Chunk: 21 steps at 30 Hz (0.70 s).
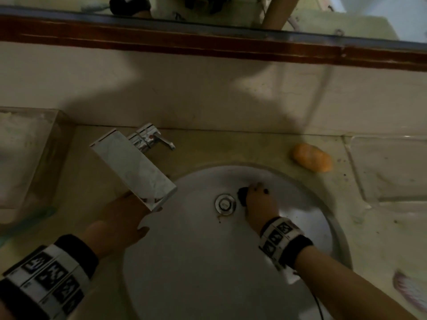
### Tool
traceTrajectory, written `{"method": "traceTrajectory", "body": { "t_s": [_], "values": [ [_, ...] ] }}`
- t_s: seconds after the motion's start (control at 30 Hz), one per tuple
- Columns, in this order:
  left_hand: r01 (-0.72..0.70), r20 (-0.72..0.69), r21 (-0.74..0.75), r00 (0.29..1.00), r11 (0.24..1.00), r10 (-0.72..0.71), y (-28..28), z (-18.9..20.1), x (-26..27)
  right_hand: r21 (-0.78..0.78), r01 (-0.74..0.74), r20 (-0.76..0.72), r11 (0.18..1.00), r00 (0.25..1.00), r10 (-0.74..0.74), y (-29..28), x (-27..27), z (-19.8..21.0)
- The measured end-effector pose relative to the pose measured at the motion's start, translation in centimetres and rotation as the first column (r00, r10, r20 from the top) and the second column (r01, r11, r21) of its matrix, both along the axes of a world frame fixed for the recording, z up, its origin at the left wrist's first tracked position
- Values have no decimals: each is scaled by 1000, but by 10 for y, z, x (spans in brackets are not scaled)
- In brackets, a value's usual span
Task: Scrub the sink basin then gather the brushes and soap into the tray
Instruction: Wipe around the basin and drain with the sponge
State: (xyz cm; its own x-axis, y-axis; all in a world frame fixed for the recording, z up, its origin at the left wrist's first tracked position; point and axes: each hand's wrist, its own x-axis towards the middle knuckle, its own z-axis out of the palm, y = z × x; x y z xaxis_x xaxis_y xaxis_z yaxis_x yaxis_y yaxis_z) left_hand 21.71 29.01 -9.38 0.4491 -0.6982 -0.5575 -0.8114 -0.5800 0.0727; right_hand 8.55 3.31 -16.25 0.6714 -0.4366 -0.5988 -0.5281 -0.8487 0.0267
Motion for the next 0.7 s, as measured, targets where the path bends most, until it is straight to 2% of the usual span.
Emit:
{"method": "traceTrajectory", "body": {
  "t_s": [0.07,0.1,0.13,0.2,0.3,0.37,0.43,0.5,0.6,0.7],
  "values": [
    [-44,-53,31,998,999,46,-9,10,-7,-176,-49,-133,983,991,26,-16,-17,1],
    [-68,-41,-8,997,998,67,-8,6,-9,-230,-97,-220,968,974,45,-22,-24,2],
    [-133,-62,-20,989,991,132,-8,9,-11,-247,-127,-291,961,955,51,-26,-29,1],
    [-120,-41,-39,992,992,119,-9,14,-10,-208,-85,-333,974,943,11,-27,-35,-5],
    [-130,-45,-21,991,991,129,-5,8,-6,-4,133,-275,991,953,-129,-21,-31,-13],
    [-98,-62,-65,994,993,94,-2,3,-6,92,163,-232,982,963,-138,-11,-23,-15],
    [-109,-90,-44,990,993,105,0,2,-6,167,157,-163,973,978,-129,5,-11,-15],
    [-115,-53,-39,992,993,113,3,1,-3,237,160,-156,958,980,-125,22,1,-13],
    [-70,-30,-122,997,990,67,-7,14,-6,260,142,-174,955,980,-98,20,9,-4],
    [-149,-104,-106,985,983,138,-3,14,-7,140,30,-143,990,990,-10,-4,-1,22]
  ]
}}
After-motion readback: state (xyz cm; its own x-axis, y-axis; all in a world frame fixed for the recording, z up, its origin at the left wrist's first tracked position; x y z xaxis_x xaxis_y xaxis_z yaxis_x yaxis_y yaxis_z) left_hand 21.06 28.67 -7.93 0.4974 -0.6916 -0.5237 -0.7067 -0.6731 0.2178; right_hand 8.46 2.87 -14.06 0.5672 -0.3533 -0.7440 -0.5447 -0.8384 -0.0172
